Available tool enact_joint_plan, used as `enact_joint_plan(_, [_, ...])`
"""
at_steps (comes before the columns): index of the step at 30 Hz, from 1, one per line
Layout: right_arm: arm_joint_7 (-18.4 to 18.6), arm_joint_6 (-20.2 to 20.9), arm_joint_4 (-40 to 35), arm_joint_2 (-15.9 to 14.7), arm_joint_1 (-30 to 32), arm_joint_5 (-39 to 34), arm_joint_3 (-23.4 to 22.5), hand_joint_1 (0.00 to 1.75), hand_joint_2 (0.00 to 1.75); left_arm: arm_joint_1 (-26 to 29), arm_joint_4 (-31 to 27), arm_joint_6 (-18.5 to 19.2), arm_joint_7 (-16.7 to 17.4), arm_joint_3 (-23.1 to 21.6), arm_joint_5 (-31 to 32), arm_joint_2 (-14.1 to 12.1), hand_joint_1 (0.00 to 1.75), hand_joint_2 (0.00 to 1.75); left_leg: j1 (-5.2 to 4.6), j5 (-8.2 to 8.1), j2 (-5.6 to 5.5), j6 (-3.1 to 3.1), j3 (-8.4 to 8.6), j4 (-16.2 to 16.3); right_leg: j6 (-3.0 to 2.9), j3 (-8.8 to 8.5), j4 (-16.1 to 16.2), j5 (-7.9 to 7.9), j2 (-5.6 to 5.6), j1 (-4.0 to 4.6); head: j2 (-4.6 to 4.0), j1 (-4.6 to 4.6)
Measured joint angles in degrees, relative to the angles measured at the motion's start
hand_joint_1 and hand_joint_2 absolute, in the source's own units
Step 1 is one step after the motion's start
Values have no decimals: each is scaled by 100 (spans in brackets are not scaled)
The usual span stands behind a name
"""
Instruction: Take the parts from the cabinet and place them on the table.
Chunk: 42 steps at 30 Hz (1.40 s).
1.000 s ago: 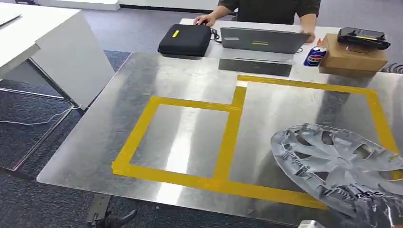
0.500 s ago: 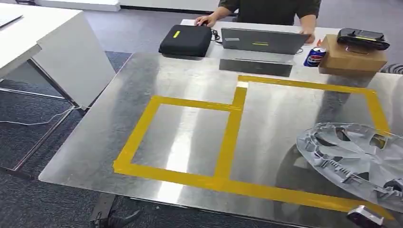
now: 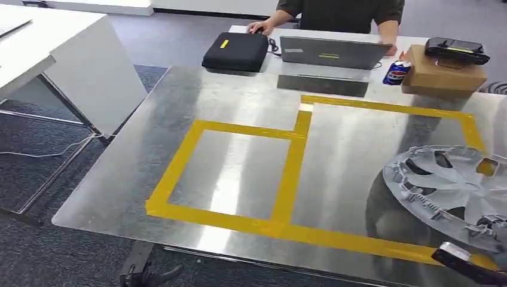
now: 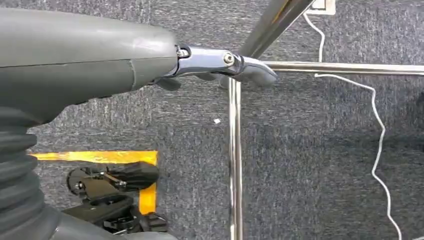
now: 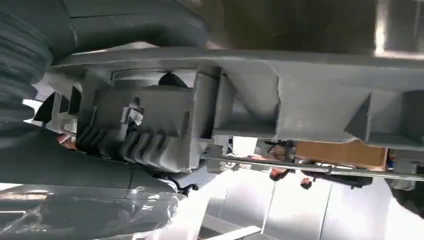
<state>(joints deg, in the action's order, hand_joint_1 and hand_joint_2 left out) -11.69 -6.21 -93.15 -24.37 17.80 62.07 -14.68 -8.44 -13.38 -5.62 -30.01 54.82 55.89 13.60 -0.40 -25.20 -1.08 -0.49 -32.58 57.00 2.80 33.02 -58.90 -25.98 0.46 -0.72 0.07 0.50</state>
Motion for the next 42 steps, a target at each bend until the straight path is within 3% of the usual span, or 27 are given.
enact_joint_plan(20, [183, -583, 1481, 63, -1415, 190, 2150, 175, 175, -19, 0, 59, 149, -356, 96, 85, 0, 175, 0, 56, 0, -6, -39, 0, -6, 56, 9, 62, 5, 1, 0, 2])
enact_joint_plan(30, [133, -693, 1858, 190, -1754, 146, 2568, 175, 175, -24, 0, 59, 162, -487, 101, 90, 0, 175, 0, 75, 1, -11, -54, 0, -9, 65, 10, 85, 6, 1, 0, 2])
enact_joint_plan(42, [310, -848, 1967, 192, -1741, -133, 2528, 175, 175, -22, 0, 221, 33, -544, 48, 79, 0, 175, 1, 77, 1, -11, -57, 0, -14, 84, 11, 90, 7, 1, 0, 2])
